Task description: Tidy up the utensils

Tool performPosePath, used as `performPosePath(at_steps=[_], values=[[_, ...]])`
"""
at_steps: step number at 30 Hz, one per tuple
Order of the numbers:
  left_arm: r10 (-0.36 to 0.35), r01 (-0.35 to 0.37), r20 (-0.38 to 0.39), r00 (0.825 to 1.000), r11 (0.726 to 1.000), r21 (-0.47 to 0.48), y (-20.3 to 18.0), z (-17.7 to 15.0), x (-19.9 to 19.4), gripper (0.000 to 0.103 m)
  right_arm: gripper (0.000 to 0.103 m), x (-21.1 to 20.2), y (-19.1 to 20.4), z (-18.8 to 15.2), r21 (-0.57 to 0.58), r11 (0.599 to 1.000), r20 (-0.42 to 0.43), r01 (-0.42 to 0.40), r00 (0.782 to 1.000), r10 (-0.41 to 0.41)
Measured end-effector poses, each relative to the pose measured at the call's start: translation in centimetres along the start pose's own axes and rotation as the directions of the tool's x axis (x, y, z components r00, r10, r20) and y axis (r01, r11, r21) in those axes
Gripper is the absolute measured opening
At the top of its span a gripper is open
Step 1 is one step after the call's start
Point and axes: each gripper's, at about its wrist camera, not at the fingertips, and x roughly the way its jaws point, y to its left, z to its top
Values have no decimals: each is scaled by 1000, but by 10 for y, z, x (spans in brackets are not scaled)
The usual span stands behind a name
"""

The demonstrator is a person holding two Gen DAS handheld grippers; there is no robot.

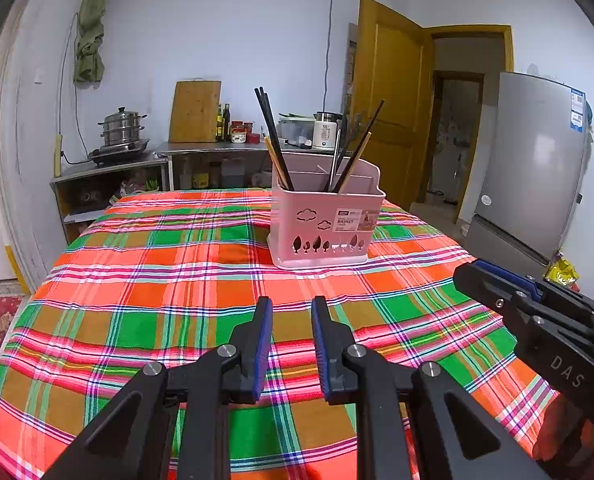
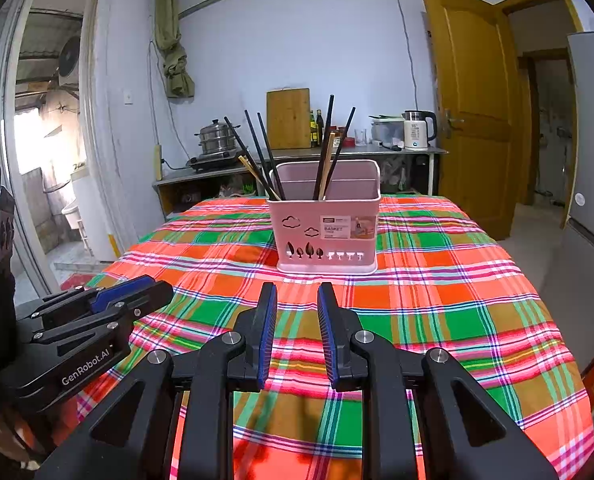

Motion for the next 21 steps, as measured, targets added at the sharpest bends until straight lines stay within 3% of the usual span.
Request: performPosePath(at_steps=[21], values=[[6,-6,-6,1000,1000,-1,2,-3,0,19,21,2,3,-1,0,1000,-6,0,1000,0]])
